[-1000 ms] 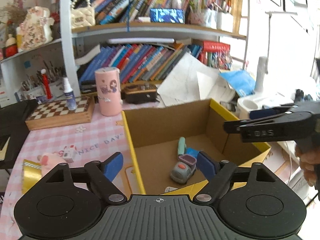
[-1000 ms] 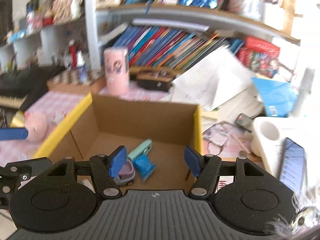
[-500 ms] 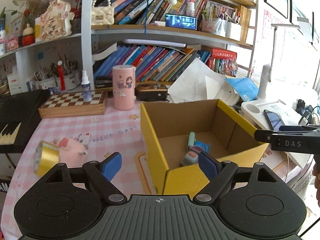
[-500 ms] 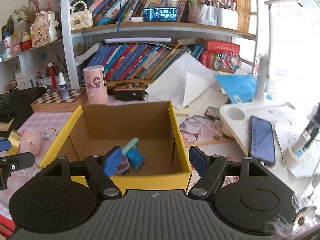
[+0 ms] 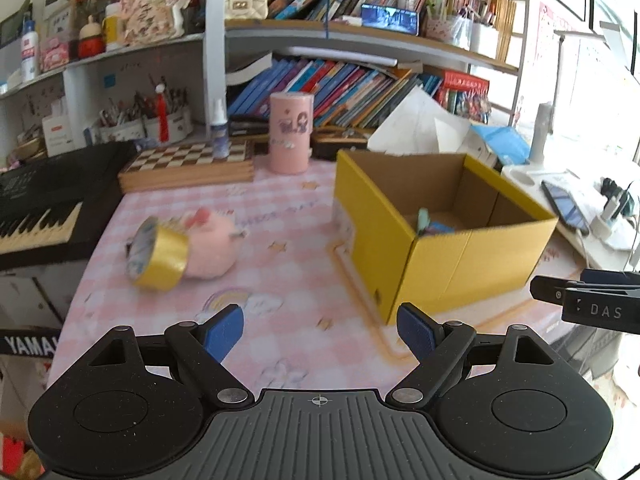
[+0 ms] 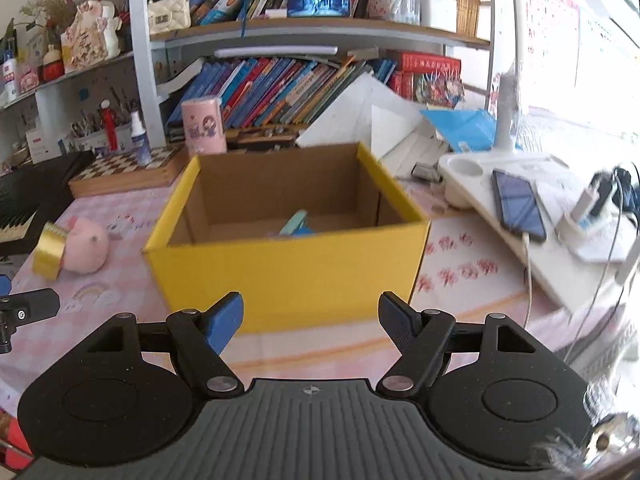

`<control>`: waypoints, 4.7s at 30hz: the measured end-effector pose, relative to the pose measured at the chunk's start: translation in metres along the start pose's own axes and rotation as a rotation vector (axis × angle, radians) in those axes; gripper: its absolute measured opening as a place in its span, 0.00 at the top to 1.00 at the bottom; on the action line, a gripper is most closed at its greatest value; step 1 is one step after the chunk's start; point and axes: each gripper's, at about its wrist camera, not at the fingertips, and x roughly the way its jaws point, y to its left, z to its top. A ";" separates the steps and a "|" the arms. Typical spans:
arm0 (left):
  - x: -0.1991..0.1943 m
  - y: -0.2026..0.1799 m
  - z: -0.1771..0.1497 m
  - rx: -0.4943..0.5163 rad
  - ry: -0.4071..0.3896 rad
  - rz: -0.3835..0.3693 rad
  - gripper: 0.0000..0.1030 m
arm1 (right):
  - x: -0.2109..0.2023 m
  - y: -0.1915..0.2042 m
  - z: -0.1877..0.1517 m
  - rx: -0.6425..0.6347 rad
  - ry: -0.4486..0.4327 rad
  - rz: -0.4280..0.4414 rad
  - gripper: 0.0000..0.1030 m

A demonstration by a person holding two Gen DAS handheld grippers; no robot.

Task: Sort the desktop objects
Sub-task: 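Withdraw both open tools from the box back toward the table, then move the left tool toward the yellow tape roll while the right tool approaches the pink plush, then grasp the yellow tape roll with the left tool while the right tool grasps the pink pig plush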

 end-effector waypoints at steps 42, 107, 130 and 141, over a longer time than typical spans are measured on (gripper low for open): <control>-0.055 0.096 -0.063 -0.088 0.096 0.081 0.16 | -0.038 0.149 -0.067 -0.095 0.132 0.144 0.22; 0.092 0.129 0.039 -0.078 0.071 0.213 0.19 | 0.133 0.187 0.070 -0.123 0.078 0.315 0.22; 0.174 0.094 0.029 0.310 0.207 0.369 0.62 | 0.191 0.211 0.094 -0.147 0.181 0.447 0.22; 0.123 0.132 0.043 0.030 0.159 0.266 0.66 | 0.221 0.236 0.092 -0.132 0.257 0.486 0.17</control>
